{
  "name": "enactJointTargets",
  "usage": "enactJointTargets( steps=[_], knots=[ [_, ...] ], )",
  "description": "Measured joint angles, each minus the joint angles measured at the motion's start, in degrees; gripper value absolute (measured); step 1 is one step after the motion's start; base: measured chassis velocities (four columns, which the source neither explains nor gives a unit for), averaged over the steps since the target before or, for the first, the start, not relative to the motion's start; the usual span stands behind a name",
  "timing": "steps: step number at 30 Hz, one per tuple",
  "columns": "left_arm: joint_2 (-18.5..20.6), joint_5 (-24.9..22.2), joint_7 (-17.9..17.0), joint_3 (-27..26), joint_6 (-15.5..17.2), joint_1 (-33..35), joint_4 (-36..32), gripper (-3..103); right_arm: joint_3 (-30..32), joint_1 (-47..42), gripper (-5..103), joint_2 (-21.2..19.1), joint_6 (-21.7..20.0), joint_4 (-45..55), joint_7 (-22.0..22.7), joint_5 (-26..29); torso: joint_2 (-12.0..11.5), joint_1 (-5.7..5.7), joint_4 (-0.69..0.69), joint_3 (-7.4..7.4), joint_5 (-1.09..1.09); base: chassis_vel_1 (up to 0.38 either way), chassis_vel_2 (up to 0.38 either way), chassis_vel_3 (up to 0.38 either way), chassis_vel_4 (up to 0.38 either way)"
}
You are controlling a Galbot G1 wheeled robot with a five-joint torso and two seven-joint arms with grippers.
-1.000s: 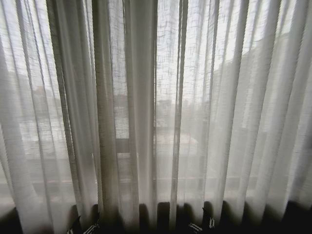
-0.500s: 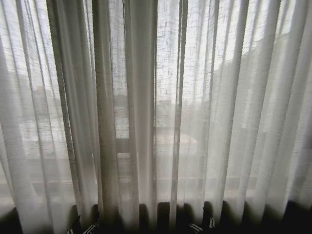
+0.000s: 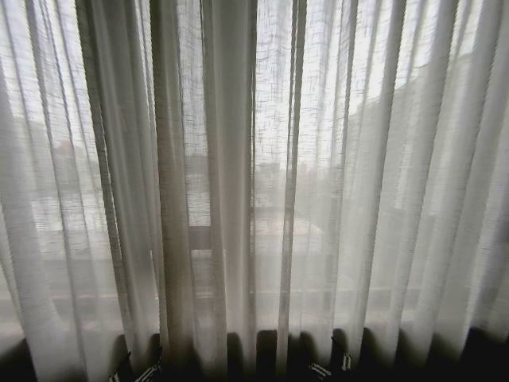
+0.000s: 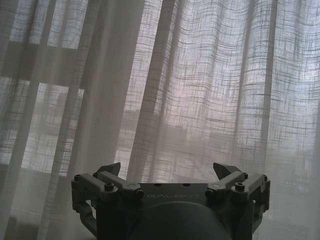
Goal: Open the curtains by pulling them apart, changing their state from closed to fully open.
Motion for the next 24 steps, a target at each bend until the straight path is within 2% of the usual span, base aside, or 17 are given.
enactJointTargets(
  steps=[1, 5, 21, 22, 23, 24],
  knots=[
    [0.0, 0.0, -2.0, 0.0, 0.0, 0.0, 0.0, 100, -0.1, 0.0, 100, 0.0, 0.0, 0.0, 0.0, 0.0, 0.0, 0.0, 0.0, 0.0, 0.0, 0.0, 0.0, 0.0, 0.0],
    [0.0, 0.1, -3.8, 0.0, 0.1, 0.1, 0.0, 100, -0.1, -0.1, 100, 0.0, 0.1, 0.0, 0.0, 0.0, 0.0, 0.0, 0.01, 0.0, 0.0, 0.0, 0.0, 0.0, 0.0],
    [0.0, 0.2, -4.0, 0.3, 0.2, -0.2, 0.1, 100, -0.3, -0.1, 100, 0.0, 0.2, 0.1, 0.1, 0.0, 0.0, 0.0, 0.0, 0.0, 0.0, 0.0, 0.0, 0.0, 0.0],
    [0.0, 0.2, -9.5, 0.4, 0.3, -0.2, 0.2, 100, -0.3, -0.2, 100, 0.0, 0.2, 0.2, 0.1, 0.0, 0.0, 0.0, -0.03, 0.0, -0.02, 0.0, 0.0, 0.0, 0.0],
    [0.0, 0.2, -18.0, 0.3, 0.3, -0.2, 0.3, 100, -0.3, -0.2, 100, 0.0, 0.2, 0.2, 0.1, -0.1, 0.0, 0.0, 0.0, 0.0, 0.01, 0.0, 0.0, 0.0, 0.0],
    [0.0, 0.2, -18.0, 0.3, 0.3, -0.2, 0.3, 100, -0.3, -0.2, 100, 0.0, 0.2, 0.2, 0.1, -0.1, 0.0, 0.0, 0.0, 0.0, 0.01, 0.0, 0.0, 0.0, 0.0]
  ],
)
